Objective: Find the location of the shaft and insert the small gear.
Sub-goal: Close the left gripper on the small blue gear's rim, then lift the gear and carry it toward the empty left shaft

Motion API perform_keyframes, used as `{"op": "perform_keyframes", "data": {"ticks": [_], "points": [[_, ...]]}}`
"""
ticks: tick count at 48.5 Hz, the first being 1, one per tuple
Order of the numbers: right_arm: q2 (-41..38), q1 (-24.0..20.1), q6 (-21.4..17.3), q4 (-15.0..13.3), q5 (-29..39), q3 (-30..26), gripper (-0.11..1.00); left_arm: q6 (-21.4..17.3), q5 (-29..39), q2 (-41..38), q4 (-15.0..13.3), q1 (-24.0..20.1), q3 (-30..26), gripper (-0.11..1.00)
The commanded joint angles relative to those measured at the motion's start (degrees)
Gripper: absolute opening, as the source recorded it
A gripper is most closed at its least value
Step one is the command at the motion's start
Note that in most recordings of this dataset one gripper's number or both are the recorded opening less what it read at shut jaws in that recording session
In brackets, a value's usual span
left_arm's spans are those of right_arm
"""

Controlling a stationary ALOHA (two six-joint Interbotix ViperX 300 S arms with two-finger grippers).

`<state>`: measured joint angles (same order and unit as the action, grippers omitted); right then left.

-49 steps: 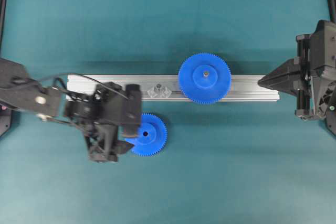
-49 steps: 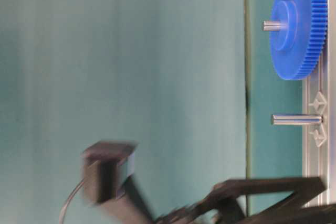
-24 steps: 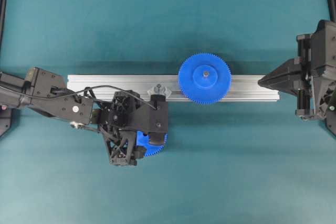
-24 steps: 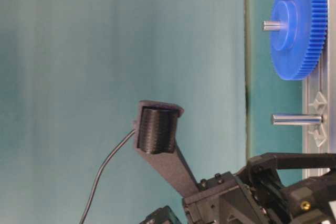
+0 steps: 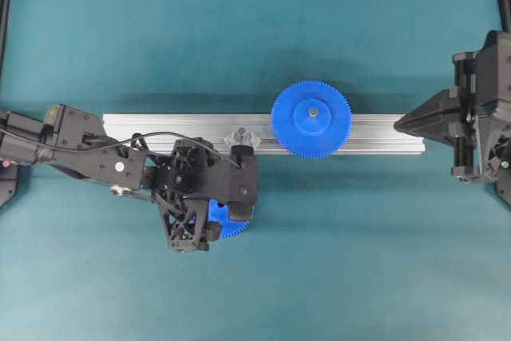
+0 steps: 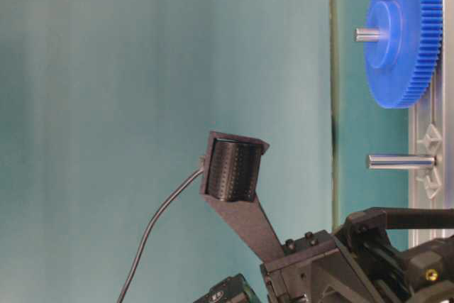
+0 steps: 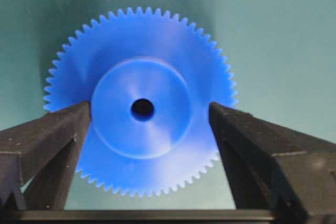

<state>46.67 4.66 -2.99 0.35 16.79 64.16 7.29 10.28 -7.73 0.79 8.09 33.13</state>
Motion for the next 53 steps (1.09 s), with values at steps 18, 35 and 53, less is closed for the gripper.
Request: {"op": "perform_keyframes", "data": {"ticks": [18,35,53], "points": [[1.93,0.09,-0.35,0.0,-0.26,0.44,0.05,0.35,0.0,-0.09,0.18,-0.09,-1.23,0.9],[1.93,0.09,-0.44,0.0,-0.26,0.62,0.05,0.44,0.0,0.0,0.18,-0.09,-1.23,0.81],[2.11,0.09,-0.44,0.0,-0.18,0.53,0.05,0.18,0.18,0.35,0.18,-0.09,-1.32,0.65]]}}
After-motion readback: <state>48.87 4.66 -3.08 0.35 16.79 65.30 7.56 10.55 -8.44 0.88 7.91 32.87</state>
